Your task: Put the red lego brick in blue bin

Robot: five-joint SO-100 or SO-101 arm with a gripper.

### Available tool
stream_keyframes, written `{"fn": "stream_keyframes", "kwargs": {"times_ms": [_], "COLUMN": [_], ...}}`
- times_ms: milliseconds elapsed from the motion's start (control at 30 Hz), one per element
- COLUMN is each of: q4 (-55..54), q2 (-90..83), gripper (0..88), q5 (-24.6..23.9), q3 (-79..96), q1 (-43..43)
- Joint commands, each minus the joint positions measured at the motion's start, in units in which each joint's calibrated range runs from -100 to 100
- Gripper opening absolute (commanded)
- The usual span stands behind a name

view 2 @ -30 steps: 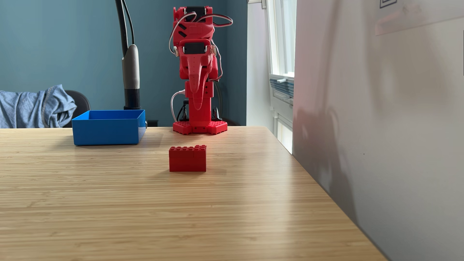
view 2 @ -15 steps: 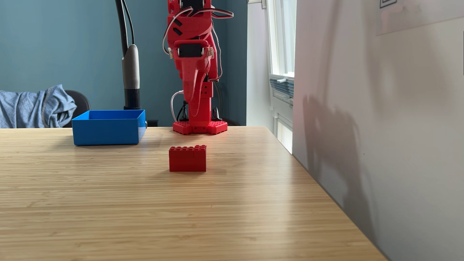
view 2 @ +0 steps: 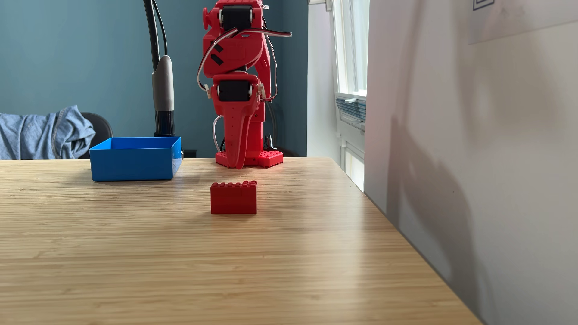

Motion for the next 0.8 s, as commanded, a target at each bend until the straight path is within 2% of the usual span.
{"fn": "stream_keyframes", "kwargs": {"times_ms": [0, 767], "q4": [1.1, 1.3], "q2": [1.7, 18.9], "gripper": [29.6, 22.7], "q5": [0.6, 1.1], "q3": [-7.4, -19.8], "q1": [0.9, 1.6]}}
